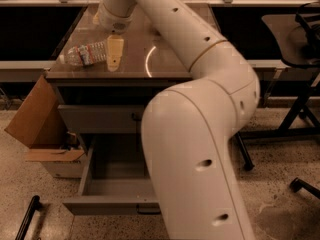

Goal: Place water bottle into middle drawer

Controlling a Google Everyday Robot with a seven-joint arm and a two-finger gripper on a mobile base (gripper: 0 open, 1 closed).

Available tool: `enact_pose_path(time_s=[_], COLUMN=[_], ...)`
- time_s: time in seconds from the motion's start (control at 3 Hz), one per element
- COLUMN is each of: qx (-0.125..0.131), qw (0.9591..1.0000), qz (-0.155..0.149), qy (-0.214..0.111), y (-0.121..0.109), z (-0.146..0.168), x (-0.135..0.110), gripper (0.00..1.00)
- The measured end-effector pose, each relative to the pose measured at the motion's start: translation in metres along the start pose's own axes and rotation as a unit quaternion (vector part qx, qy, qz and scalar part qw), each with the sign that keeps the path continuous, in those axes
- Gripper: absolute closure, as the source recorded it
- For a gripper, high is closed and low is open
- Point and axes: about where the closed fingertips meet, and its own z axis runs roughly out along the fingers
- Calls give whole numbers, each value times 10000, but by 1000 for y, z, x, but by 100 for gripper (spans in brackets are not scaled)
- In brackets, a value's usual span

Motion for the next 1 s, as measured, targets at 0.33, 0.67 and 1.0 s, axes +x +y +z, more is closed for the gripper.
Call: enact_pose_path(time_s=[0.33, 0.67, 1.0], qx=[-186, -373, -516], qw=[9997, 9990, 9983], qz=[-175, -257, -243], qy=[11, -17, -115], y=[-5, -6, -3], z=[20, 38, 51], x=[-15, -25, -30], gripper=[0, 0, 16])
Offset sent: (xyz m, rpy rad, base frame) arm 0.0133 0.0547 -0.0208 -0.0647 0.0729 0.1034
